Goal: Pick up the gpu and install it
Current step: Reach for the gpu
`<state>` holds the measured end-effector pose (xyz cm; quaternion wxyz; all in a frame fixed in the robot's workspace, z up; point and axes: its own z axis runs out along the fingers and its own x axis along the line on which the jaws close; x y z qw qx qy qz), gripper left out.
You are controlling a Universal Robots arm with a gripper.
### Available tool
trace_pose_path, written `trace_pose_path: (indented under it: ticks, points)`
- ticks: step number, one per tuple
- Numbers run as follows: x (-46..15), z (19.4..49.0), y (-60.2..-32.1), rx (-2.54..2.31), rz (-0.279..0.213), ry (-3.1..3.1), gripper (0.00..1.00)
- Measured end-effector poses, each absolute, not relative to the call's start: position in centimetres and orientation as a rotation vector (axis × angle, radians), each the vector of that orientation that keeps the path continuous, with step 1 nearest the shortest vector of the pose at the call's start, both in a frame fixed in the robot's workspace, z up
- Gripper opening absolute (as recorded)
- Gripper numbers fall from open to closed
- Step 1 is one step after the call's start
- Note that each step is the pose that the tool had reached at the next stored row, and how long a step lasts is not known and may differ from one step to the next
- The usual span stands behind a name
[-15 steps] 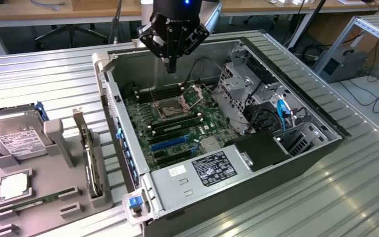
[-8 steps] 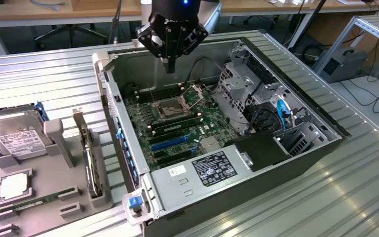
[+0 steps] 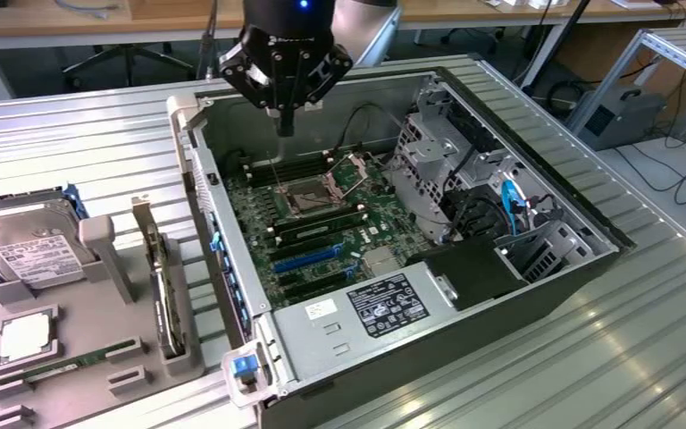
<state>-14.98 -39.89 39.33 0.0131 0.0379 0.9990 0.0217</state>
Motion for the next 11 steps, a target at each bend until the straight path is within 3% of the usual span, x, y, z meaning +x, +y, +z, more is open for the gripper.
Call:
trace_pose_path:
  ticks: [11]
  points:
    - [-20.7,39.3,-39.9,0.118,0.068,3.112,0.11]
